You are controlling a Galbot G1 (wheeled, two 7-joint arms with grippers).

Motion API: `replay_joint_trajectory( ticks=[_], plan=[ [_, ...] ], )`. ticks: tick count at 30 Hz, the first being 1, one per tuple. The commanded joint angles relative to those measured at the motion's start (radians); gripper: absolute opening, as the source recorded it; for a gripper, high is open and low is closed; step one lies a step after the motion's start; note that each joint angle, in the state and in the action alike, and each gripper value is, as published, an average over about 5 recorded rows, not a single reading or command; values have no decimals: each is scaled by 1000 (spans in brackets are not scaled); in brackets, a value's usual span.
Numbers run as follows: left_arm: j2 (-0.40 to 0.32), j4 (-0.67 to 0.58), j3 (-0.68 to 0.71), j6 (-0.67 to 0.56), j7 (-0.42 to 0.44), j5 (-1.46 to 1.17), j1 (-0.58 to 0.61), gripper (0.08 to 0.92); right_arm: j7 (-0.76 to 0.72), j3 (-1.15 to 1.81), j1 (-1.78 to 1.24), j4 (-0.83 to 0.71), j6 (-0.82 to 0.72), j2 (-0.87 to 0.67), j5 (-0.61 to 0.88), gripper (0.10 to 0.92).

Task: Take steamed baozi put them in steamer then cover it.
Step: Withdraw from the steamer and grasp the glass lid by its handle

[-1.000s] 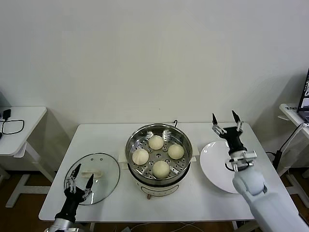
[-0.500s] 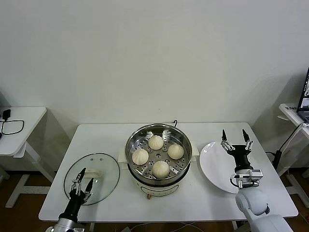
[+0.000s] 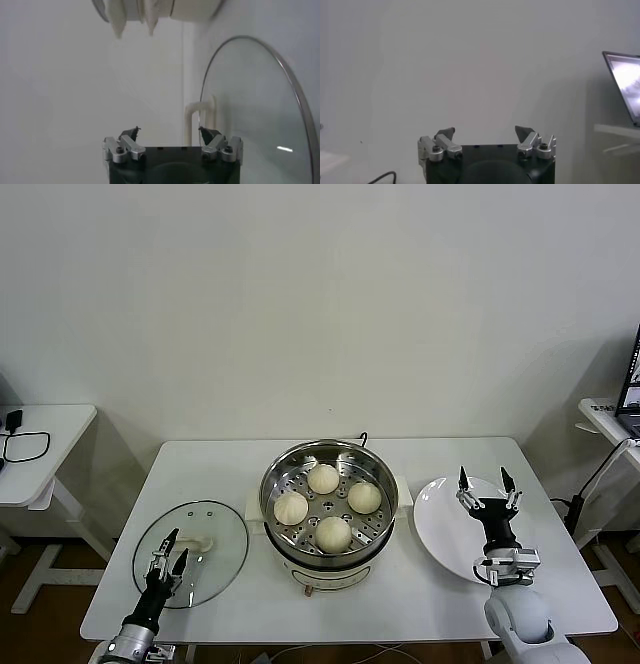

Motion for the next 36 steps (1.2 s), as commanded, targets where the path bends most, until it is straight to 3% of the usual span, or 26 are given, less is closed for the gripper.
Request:
replay_joint_trajectory(
  ticks=[1, 36],
  plan=[
    [-3, 52, 8, 17, -19, 67, -54, 823, -3, 9, -13, -8, 3, 14, -13, 823],
    [-30, 100, 66, 75, 9, 67, -152, 822, -12, -13, 0, -45, 16, 37, -50, 823]
  ],
)
